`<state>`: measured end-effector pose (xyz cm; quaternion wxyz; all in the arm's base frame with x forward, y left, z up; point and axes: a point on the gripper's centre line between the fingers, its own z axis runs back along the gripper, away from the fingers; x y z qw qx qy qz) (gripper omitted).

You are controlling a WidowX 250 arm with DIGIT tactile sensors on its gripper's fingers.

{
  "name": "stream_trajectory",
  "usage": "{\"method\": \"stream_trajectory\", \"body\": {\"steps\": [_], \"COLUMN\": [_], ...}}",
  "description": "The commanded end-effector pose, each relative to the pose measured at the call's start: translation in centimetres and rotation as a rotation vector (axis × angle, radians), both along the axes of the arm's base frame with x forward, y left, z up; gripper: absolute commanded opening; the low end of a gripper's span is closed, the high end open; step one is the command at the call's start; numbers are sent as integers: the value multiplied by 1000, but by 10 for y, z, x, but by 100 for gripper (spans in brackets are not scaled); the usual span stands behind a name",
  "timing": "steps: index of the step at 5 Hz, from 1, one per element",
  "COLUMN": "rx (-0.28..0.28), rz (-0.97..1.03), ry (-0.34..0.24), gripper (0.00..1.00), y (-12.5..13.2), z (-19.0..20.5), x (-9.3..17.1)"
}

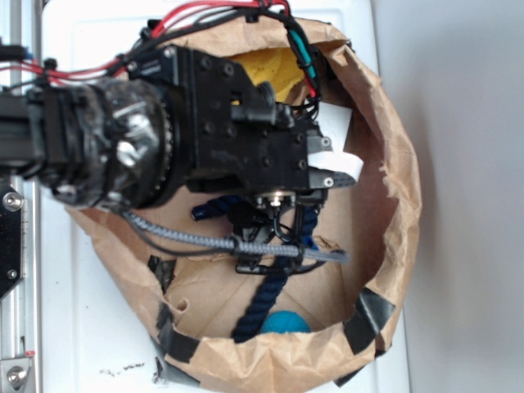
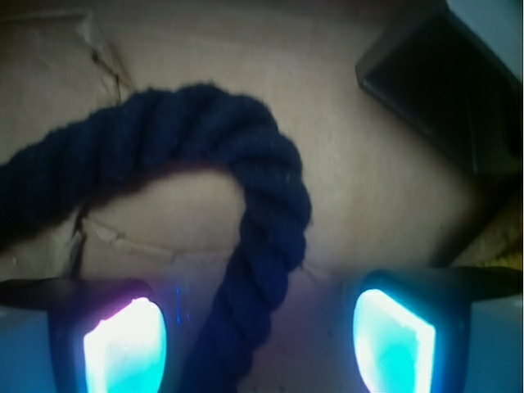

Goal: Grab the blue rope.

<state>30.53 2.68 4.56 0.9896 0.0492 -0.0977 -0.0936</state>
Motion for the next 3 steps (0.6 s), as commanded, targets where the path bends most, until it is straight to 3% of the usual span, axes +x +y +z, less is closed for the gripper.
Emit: {"method": "stream_trajectory", "body": {"steps": [1, 3], "rx": [115, 210], "rz": [-22, -64], "ry": [-54, -56], "gripper": [100, 100], "y": [-10, -26], "z": [-7, -28], "x": [14, 7]}}
